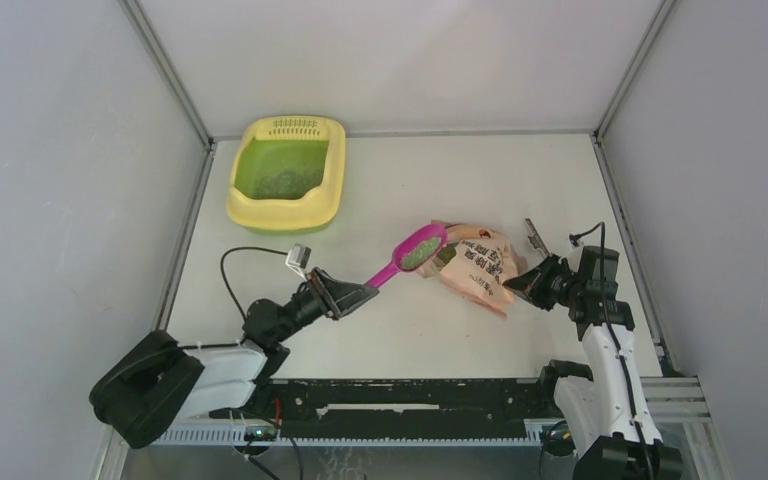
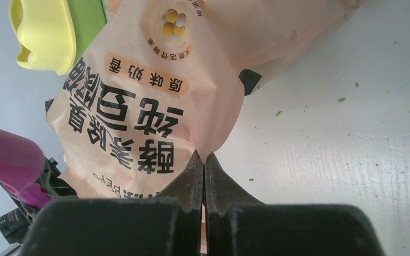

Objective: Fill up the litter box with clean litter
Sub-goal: Pour the cat litter into the litter box.

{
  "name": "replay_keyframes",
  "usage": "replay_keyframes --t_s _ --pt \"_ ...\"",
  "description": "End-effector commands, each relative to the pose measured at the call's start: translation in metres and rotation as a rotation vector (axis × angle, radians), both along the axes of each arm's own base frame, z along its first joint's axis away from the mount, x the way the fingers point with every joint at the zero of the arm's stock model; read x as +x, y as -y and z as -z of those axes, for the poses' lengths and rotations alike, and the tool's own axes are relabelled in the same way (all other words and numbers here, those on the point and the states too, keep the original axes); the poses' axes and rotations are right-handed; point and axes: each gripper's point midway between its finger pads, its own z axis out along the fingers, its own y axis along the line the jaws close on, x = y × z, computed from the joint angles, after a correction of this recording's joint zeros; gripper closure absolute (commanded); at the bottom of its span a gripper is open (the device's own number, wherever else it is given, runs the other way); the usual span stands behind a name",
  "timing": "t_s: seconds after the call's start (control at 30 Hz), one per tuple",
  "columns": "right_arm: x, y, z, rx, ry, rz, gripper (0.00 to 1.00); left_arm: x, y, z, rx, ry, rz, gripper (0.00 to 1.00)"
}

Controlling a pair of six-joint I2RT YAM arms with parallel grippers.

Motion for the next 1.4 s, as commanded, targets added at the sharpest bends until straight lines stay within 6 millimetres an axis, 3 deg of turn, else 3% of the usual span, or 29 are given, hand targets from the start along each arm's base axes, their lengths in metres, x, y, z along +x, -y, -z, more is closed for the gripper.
replay_keyframes --t_s 0.0,0.17,0.33,0.5,0.63,0.73,0.9,1.2,1.3,1.37 --pt "0.014 0.006 -0.021 -0.043 0.101 -0.006 1.0 0.009 -0.01 -0.034 -0.071 0.038 -0.027 0.97" --pt "0.013 0.005 -0.021 -0.039 0.104 -0.017 1.0 0.036 -0.016 -0.064 -0.015 0.066 -0.083 0.97" --pt "0.013 0.003 -0.022 -0.03 0.107 -0.027 1.0 0.078 -0.036 -0.089 0.101 0.071 -0.182 0.97" --pt "0.013 0.001 -0.024 -0.017 0.113 -0.036 1.0 0.127 -0.07 -0.098 0.247 0.03 -0.313 0.98" --pt "0.014 -0.002 -0.028 0.001 0.122 -0.045 1.0 0.159 -0.11 -0.098 0.435 0.01 -0.457 0.98" --pt "0.013 -0.003 -0.029 0.009 0.124 -0.052 1.0 0.17 -0.133 -0.105 0.494 0.017 -0.522 0.98" --pt "0.012 -0.006 -0.028 0.029 0.127 -0.062 1.0 0.182 -0.176 -0.1 0.648 -0.005 -0.675 0.98" --pt "0.011 -0.011 -0.03 0.062 0.137 -0.074 1.0 0.204 -0.239 -0.068 1.014 -0.094 -0.885 0.98" --pt "0.011 -0.012 -0.03 0.072 0.138 -0.079 1.0 0.217 -0.253 -0.068 1.146 -0.107 -0.918 0.98" --pt "0.011 -0.013 -0.03 0.076 0.141 -0.082 1.0 0.226 -0.248 -0.078 1.239 -0.073 -0.916 0.98"
